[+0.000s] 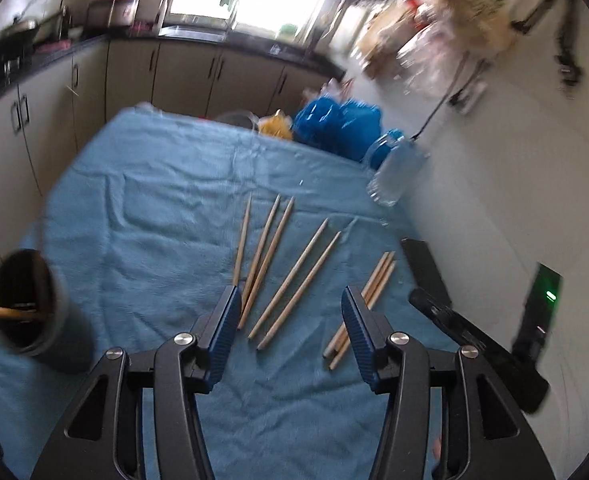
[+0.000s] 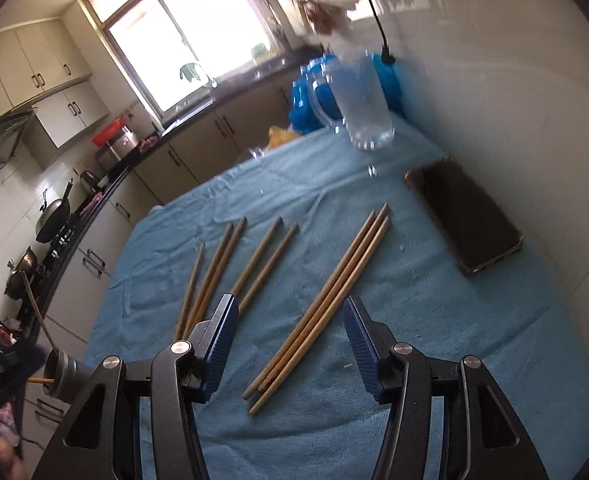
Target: Organize utensils
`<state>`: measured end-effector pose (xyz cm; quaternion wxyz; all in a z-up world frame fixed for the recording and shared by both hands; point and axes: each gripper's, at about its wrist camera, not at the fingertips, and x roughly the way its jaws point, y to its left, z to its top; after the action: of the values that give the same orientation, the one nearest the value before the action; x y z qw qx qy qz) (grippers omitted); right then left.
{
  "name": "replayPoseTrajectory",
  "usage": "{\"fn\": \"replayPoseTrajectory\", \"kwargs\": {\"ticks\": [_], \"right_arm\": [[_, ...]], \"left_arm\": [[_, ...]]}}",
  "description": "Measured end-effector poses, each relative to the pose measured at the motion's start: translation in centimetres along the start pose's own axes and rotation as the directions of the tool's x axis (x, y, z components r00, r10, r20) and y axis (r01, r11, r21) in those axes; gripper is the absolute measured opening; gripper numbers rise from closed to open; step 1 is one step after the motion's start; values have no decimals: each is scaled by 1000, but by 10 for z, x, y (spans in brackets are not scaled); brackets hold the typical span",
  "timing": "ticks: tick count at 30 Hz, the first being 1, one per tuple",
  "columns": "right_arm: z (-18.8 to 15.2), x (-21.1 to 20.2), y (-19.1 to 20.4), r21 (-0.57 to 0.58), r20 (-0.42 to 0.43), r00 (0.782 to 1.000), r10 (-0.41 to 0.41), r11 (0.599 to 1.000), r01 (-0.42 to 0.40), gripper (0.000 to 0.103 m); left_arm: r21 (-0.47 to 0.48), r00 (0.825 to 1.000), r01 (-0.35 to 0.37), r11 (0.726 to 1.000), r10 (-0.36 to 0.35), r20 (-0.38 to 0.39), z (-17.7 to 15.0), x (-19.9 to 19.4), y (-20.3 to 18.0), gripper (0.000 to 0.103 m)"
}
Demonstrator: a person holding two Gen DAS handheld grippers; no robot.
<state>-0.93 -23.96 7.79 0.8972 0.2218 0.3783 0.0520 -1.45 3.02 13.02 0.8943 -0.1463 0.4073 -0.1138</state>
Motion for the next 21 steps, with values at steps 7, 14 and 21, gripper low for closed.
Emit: {"fn": "replayPoseTrajectory", "kwargs": {"ticks": [7,14,21], "right_arm": [[11,44,-3,23,-100,992,77,997,-75,59],[21,82,4,-2,-165,982,92,996,-94,56],[30,121,11,-20,-224,971,82,996,-89,48]], "left_arm": [[-62,995,-68,996,64,-70,27,93,5,27],[-86,980,-159,984,146,-135,41,156,33,18],[-57,973,-178,982,166,-161,40,182,41,18]]}}
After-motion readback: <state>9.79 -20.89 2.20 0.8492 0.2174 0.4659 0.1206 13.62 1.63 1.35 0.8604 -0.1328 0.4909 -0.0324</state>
